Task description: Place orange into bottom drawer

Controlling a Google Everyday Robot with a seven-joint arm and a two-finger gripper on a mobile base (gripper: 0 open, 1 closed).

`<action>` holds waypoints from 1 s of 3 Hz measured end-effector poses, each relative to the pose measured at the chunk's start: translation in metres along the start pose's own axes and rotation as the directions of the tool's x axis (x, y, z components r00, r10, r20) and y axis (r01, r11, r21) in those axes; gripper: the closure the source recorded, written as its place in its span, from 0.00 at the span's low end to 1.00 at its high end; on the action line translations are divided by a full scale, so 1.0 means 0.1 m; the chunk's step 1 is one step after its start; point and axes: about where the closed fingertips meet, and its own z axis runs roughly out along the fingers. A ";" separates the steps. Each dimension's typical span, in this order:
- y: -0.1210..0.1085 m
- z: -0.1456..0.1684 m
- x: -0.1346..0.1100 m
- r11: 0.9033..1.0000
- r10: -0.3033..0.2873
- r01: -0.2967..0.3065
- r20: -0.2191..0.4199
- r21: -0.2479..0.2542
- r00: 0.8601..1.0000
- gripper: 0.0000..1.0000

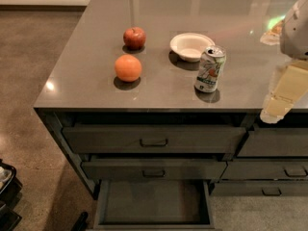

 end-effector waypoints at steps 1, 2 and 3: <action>-0.01 -0.01 -0.02 1.000 -0.003 0.003 0.006 0.004 1.000 0.00; -0.05 0.03 -0.19 0.999 -0.034 0.034 0.043 -0.005 0.999 0.00; -0.17 0.26 -0.86 0.986 -0.145 0.154 0.145 -0.056 0.979 0.00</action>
Offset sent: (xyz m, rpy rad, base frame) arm 0.0459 0.0894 0.0012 0.1580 -0.0113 0.2324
